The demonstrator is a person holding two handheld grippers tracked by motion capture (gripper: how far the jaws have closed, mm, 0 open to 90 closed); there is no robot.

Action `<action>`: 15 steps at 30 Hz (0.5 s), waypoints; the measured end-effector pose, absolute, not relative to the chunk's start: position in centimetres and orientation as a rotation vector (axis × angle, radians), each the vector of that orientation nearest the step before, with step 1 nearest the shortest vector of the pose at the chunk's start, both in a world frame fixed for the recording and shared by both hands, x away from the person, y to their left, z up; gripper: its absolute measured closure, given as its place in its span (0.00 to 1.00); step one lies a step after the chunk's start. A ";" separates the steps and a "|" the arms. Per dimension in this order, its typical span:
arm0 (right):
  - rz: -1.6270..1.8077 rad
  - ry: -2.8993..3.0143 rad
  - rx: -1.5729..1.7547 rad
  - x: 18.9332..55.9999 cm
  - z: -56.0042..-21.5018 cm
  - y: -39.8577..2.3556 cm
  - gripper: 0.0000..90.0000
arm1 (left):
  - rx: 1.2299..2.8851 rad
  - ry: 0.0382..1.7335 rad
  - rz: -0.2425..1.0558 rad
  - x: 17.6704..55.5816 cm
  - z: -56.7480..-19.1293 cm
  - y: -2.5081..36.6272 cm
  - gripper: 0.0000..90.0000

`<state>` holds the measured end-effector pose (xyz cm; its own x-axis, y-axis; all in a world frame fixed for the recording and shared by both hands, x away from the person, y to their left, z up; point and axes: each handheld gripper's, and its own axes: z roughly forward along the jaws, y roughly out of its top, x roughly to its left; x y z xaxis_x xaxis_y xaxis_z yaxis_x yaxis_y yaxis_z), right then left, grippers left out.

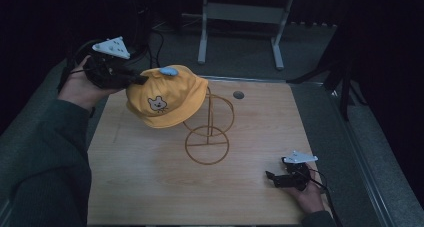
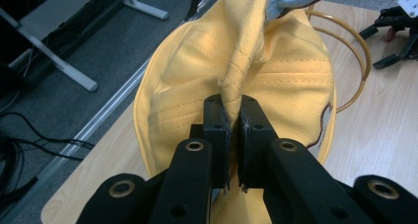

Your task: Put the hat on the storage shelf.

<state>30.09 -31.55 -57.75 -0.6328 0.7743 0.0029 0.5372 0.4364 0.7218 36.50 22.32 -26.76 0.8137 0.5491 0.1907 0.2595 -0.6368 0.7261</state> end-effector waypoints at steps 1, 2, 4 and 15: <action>1.011 2.365 1.123 30.1 -57.7 -31.6 0.12 | 2.276 0.585 0.518 36.5 -26.7 22.2 0.94; 1.011 2.365 1.123 30.1 -57.7 -31.6 0.12 | 2.279 0.581 0.520 36.5 -26.6 22.0 0.94; 1.011 2.365 1.122 30.1 -57.7 -31.6 0.12 | 2.277 0.575 0.520 36.6 -26.5 21.8 0.94; 1.010 2.365 1.122 30.1 -57.8 -31.6 0.12 | 2.271 0.554 0.520 36.7 -26.0 20.8 0.94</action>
<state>30.09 -31.56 -57.75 -0.6335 0.7738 0.0018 0.5365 0.4375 0.7216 36.72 20.81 -26.05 0.8255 0.5277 0.2002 0.2324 -0.6410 0.7316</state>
